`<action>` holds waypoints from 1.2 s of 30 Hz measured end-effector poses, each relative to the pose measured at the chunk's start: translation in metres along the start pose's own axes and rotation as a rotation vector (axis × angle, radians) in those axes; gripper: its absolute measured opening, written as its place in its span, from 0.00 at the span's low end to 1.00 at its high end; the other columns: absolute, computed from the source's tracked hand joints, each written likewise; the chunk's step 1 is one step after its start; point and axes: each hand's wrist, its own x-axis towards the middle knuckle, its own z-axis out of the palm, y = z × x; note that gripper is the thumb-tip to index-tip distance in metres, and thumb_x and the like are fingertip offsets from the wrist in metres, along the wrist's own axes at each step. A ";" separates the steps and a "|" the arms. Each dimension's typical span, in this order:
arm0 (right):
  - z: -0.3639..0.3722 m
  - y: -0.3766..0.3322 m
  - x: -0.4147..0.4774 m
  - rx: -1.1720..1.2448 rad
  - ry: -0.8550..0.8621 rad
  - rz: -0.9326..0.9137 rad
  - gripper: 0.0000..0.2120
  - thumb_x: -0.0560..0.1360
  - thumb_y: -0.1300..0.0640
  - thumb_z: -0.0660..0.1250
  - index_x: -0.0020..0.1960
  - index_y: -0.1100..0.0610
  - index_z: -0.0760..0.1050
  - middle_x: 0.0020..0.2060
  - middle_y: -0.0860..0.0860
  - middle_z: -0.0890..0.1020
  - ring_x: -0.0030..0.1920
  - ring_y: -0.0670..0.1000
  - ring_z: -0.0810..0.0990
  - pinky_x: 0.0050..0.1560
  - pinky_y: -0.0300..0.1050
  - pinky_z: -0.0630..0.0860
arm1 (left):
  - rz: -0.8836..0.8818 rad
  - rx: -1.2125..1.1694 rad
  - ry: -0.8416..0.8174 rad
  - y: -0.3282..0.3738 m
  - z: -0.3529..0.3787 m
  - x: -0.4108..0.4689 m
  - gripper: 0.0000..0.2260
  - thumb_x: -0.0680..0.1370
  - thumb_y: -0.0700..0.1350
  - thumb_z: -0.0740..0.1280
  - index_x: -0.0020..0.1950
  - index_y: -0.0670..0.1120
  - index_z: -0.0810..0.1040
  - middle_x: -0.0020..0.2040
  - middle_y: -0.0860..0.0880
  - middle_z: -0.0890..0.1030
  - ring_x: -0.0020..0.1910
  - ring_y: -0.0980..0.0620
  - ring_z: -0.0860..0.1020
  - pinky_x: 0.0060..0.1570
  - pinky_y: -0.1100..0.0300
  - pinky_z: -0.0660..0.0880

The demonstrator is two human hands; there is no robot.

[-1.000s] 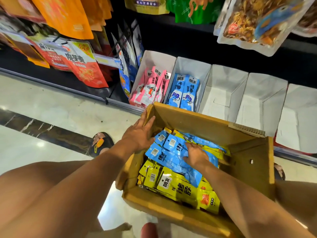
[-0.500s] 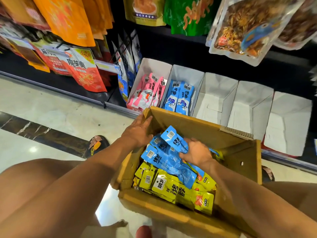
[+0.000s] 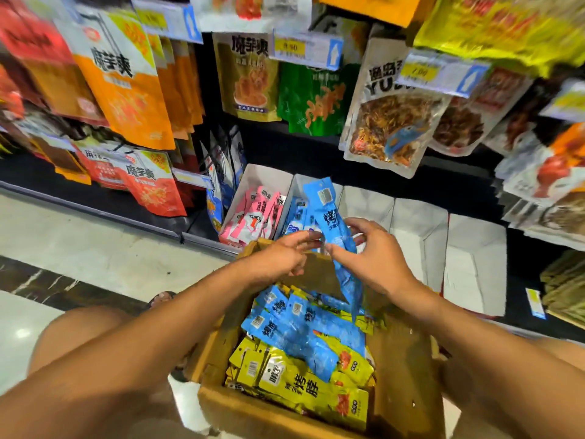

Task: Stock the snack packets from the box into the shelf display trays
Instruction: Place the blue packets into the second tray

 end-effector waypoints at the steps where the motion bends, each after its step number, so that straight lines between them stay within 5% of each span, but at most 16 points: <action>1: -0.005 -0.003 0.000 0.059 0.030 0.013 0.30 0.65 0.34 0.72 0.63 0.45 0.76 0.52 0.42 0.80 0.47 0.41 0.79 0.48 0.40 0.78 | 0.055 0.019 -0.029 0.009 0.005 -0.004 0.32 0.76 0.24 0.55 0.74 0.51 0.69 0.68 0.56 0.77 0.65 0.58 0.76 0.50 0.55 0.71; 5: -0.003 -0.007 -0.002 0.199 0.077 0.071 0.29 0.65 0.36 0.75 0.62 0.45 0.75 0.50 0.43 0.82 0.48 0.41 0.80 0.47 0.42 0.79 | 0.217 0.030 -0.060 0.021 0.018 -0.011 0.27 0.80 0.29 0.61 0.75 0.50 0.70 0.70 0.57 0.77 0.68 0.58 0.76 0.55 0.64 0.76; 8: 0.010 -0.003 -0.002 0.366 0.039 0.127 0.23 0.72 0.45 0.75 0.64 0.49 0.75 0.50 0.46 0.82 0.50 0.46 0.82 0.49 0.49 0.82 | 0.297 -0.013 0.071 0.015 0.026 -0.006 0.19 0.82 0.33 0.66 0.71 0.47 0.74 0.67 0.50 0.81 0.67 0.54 0.78 0.65 0.56 0.78; 12: 0.013 -0.010 0.000 0.765 -0.057 0.267 0.16 0.82 0.59 0.64 0.69 0.58 0.75 0.58 0.56 0.81 0.52 0.50 0.84 0.46 0.50 0.85 | 0.261 -0.094 0.255 0.000 0.015 0.009 0.14 0.81 0.39 0.70 0.66 0.50 0.78 0.59 0.49 0.86 0.58 0.46 0.84 0.59 0.40 0.80; 16: 0.013 -0.012 0.005 0.842 -0.138 0.308 0.13 0.83 0.61 0.62 0.65 0.57 0.77 0.56 0.56 0.83 0.50 0.51 0.82 0.48 0.53 0.84 | 0.229 -0.081 0.322 0.002 0.003 0.016 0.14 0.80 0.38 0.71 0.64 0.46 0.80 0.57 0.47 0.86 0.56 0.44 0.85 0.55 0.41 0.82; 22: 0.039 0.024 0.018 0.553 -0.151 0.322 0.07 0.80 0.56 0.66 0.52 0.47 0.81 0.51 0.49 0.84 0.48 0.49 0.81 0.49 0.54 0.81 | 0.267 0.097 0.403 0.021 -0.026 0.022 0.15 0.79 0.35 0.71 0.66 0.42 0.78 0.61 0.45 0.84 0.58 0.47 0.83 0.60 0.48 0.80; 25: 0.062 0.055 0.020 0.269 -0.283 0.295 0.05 0.76 0.54 0.69 0.46 0.46 0.82 0.46 0.45 0.85 0.46 0.46 0.82 0.52 0.46 0.78 | 0.311 0.168 0.442 0.028 -0.044 0.023 0.15 0.80 0.35 0.70 0.66 0.40 0.77 0.62 0.44 0.82 0.59 0.48 0.82 0.60 0.50 0.79; 33: 0.151 0.112 -0.024 -0.083 -0.657 0.348 0.06 0.76 0.61 0.67 0.52 0.54 0.80 0.44 0.50 0.83 0.42 0.47 0.79 0.45 0.44 0.75 | 0.361 0.324 0.461 0.012 -0.067 0.034 0.16 0.80 0.40 0.71 0.68 0.43 0.78 0.63 0.47 0.83 0.60 0.49 0.82 0.61 0.45 0.80; 36: 0.185 0.129 -0.053 -0.238 -0.763 0.397 0.14 0.74 0.53 0.70 0.58 0.55 0.78 0.54 0.54 0.82 0.55 0.55 0.80 0.54 0.50 0.78 | 0.361 0.340 0.461 0.010 -0.072 0.036 0.17 0.80 0.42 0.72 0.68 0.44 0.77 0.62 0.49 0.84 0.59 0.51 0.83 0.61 0.46 0.80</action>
